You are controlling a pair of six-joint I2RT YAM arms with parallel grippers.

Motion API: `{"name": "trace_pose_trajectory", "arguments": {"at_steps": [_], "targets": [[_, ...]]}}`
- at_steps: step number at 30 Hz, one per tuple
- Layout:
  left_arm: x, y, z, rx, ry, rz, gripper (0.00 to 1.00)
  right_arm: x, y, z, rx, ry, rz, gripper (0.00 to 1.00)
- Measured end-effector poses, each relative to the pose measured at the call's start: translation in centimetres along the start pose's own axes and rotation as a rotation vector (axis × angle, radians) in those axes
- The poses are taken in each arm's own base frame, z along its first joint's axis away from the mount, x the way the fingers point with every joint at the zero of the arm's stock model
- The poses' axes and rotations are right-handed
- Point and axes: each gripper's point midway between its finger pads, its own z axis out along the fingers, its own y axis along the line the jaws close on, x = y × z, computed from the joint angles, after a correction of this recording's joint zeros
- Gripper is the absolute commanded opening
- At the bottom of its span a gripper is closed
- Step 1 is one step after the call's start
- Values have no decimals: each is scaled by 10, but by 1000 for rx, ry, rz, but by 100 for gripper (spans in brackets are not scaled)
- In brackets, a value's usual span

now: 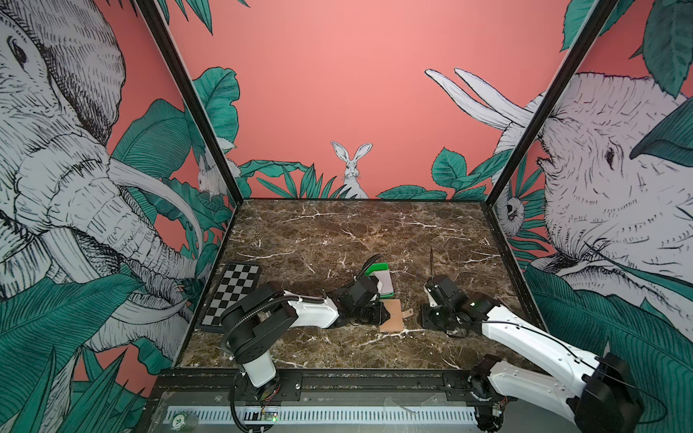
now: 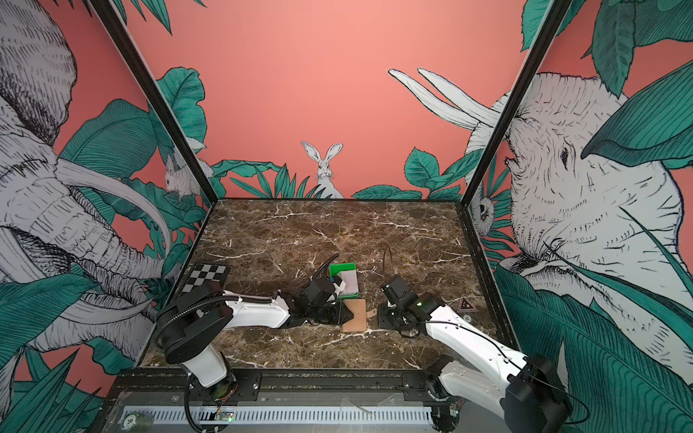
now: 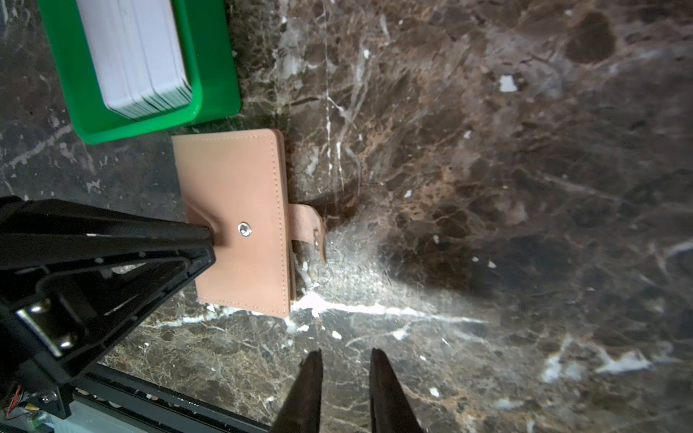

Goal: Insert credit cards into a card holder
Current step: Close the button on the card holder.

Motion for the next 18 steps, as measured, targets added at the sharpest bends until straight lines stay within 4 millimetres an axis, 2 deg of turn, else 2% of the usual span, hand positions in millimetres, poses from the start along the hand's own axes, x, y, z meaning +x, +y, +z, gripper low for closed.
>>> {"name": "trace_pose_trajectory", "arguments": {"at_steps": [7, 11, 18], "targets": [[0, 0, 0, 0, -2, -2, 22, -18, 7, 16, -38, -16, 27, 20], [0, -1, 1, 3, -4, -6, 22, -21, 4, 27, -27, -3, 33, 18], [0, -1, 1, 4, -5, -10, 22, -29, 5, 32, -36, -19, 34, 16]]}}
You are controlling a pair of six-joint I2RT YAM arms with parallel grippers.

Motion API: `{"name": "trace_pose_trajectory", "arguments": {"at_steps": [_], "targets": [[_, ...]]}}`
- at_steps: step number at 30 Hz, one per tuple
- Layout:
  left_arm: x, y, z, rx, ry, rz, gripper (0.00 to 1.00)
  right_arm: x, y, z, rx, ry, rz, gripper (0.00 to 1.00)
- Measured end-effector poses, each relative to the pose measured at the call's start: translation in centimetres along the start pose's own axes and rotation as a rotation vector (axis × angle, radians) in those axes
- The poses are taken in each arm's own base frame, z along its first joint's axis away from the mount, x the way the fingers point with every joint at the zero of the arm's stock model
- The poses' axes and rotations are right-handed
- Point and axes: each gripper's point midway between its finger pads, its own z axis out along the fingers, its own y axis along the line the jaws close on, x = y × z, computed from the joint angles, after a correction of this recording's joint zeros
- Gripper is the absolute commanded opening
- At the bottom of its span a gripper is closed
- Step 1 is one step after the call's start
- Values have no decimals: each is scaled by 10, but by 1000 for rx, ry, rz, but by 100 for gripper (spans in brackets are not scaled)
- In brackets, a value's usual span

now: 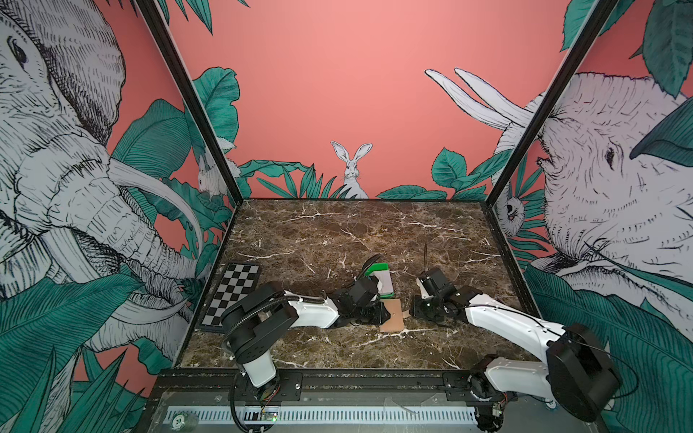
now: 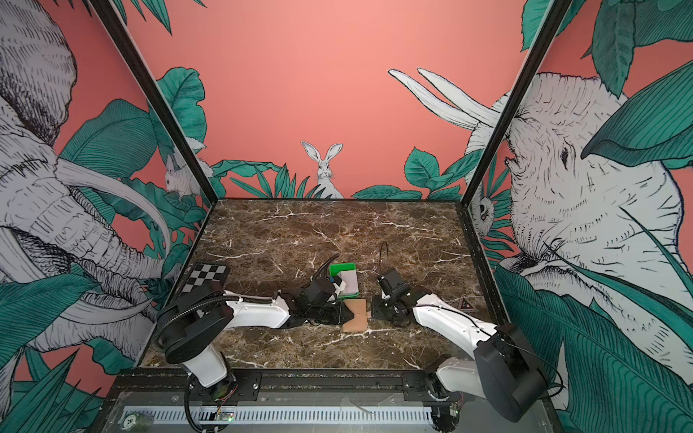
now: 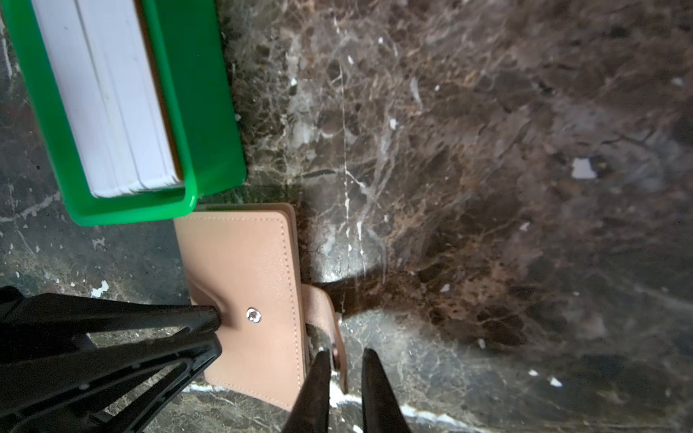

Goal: Insert credit cards into a card holder
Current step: Close the button on the card holder.

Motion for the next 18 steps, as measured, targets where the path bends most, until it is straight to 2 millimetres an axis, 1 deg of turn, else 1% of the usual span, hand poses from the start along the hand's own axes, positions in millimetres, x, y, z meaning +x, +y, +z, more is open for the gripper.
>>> {"name": "trace_pose_trajectory", "arguments": {"at_steps": [11, 18], "targets": [[-1, 0, 1, 4, -2, -3, 21, -3, 1, 0, -11, -8, 1, 6], [-1, -1, 2, 6, -3, -5, 21, -3, 6, 0, -36, -4, -2, 1]]}}
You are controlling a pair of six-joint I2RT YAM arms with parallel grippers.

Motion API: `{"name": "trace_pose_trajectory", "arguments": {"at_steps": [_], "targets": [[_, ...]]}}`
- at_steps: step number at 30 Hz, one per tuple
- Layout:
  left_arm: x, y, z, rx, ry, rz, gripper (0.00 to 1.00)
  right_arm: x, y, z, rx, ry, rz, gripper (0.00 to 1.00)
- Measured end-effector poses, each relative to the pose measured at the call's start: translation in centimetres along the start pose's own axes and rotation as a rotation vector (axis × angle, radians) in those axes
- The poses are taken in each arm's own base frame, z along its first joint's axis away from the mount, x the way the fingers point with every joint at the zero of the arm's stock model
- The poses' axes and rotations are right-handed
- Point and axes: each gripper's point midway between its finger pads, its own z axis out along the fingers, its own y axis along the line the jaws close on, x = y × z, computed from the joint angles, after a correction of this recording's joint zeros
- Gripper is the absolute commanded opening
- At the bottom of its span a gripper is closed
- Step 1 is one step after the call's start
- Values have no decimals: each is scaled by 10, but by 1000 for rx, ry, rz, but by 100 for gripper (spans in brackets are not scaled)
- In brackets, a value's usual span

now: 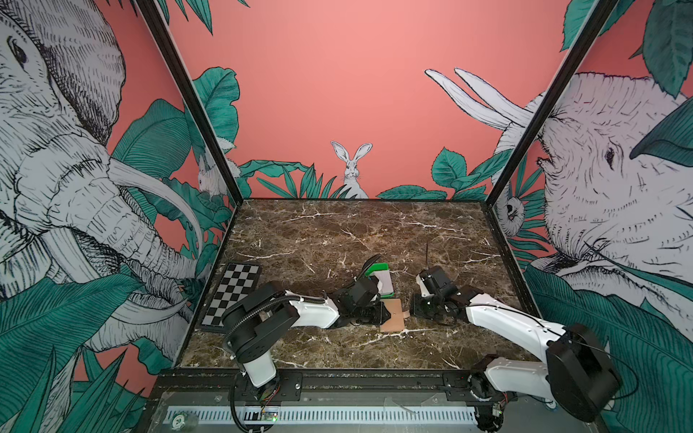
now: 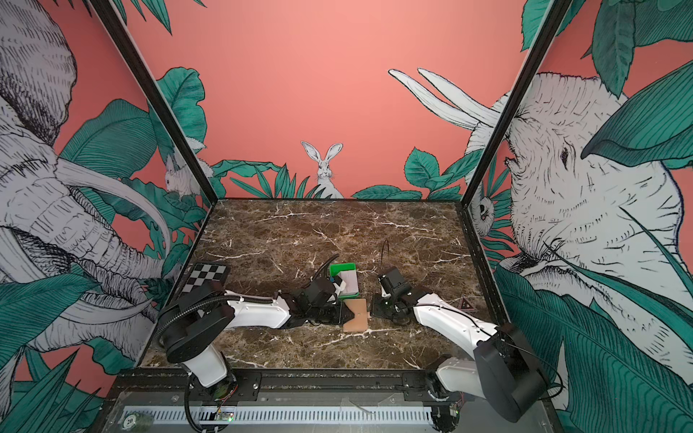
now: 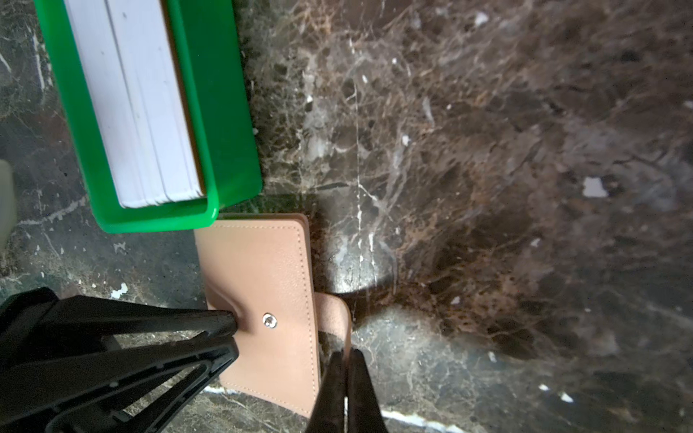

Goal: Insert credit cards into a card holder
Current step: Close the button on the card holder.

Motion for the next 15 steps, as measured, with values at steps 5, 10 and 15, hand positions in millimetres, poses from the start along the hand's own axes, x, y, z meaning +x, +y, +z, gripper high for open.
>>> {"name": "trace_pose_trajectory", "arguments": {"at_steps": [5, 10, 15], "targets": [[0, 0, 0, 1, -1, -1, 21, -1, 9, 0, -45, 4, -2, 0], [0, 0, 0, 7, -5, -8, 21, 0, 15, 1, -68, 18, -10, 0], [0, 0, 1, 15, -11, -10, 21, 0, 28, 4, -59, 49, -48, 0]]}}
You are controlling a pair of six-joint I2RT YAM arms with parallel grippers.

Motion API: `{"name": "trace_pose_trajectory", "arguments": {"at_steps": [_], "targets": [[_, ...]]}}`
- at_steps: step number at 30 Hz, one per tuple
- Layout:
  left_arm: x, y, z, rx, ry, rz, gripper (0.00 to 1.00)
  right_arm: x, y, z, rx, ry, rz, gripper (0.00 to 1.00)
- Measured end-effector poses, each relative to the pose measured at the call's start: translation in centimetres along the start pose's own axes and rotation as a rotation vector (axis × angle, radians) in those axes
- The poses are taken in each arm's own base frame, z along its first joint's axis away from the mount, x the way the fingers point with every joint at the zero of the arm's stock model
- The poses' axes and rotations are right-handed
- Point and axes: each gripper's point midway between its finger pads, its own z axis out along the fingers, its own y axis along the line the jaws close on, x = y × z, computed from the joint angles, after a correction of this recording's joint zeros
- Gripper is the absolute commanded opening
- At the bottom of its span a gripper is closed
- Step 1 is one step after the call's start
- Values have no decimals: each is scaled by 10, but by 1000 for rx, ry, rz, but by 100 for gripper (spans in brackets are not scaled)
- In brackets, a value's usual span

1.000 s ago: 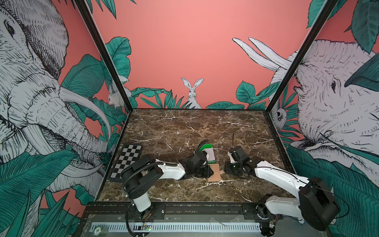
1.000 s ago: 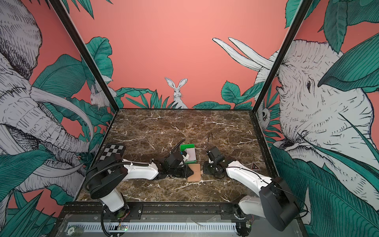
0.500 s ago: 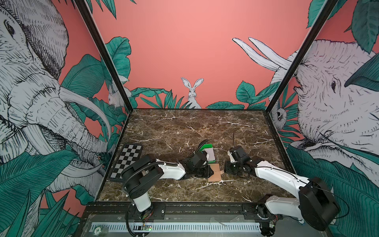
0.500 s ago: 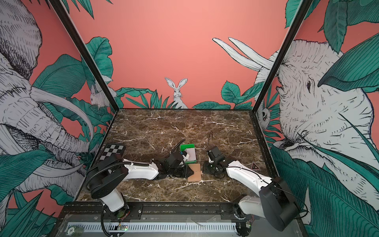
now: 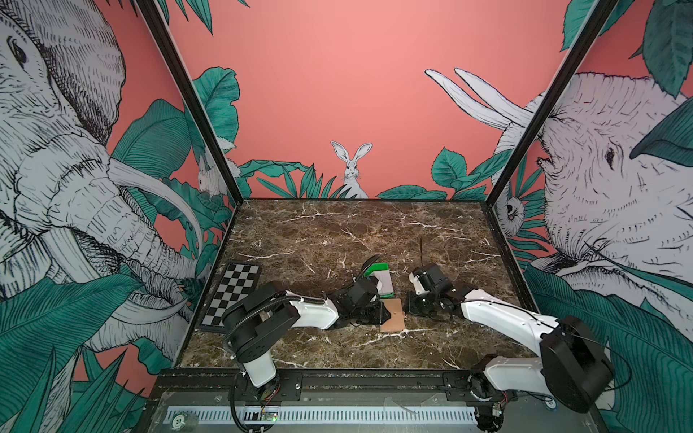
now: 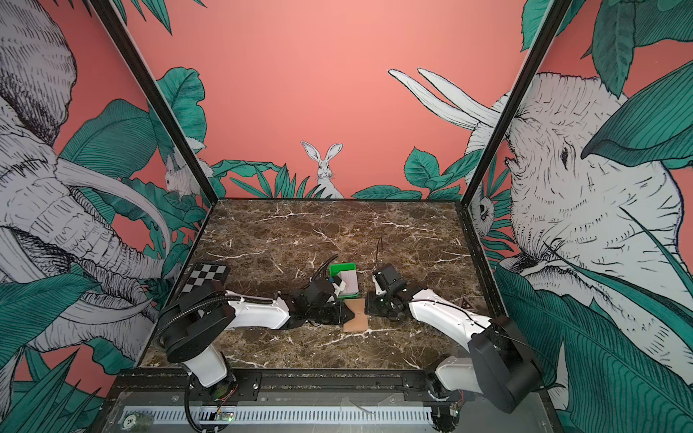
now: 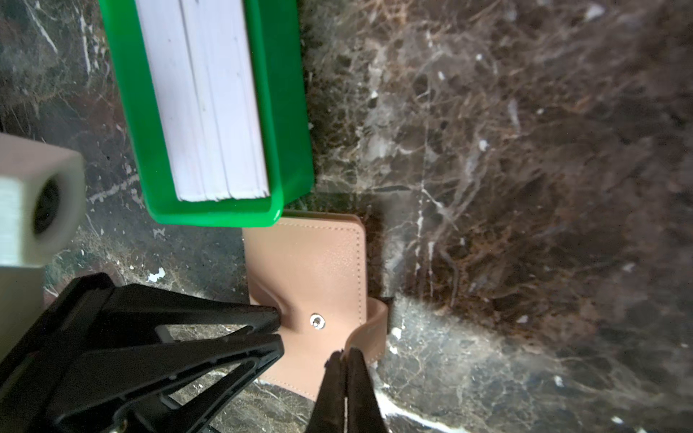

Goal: Insert credit cards into a card holder
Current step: Close the button on the card holder.

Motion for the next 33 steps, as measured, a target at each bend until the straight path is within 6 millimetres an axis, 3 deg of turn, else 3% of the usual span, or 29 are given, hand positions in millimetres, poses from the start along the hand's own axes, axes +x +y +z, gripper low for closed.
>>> {"name": "trace_pose_trajectory", "arguments": {"at_steps": [6, 33], "targets": [[0, 0, 0, 4, -3, 2, 21, 0, 11, 6, 31, 29, -50, 0], [0, 0, 0, 6, -14, 5, 21, 6, 14, 25, 140, 109, -121, 0]]}}
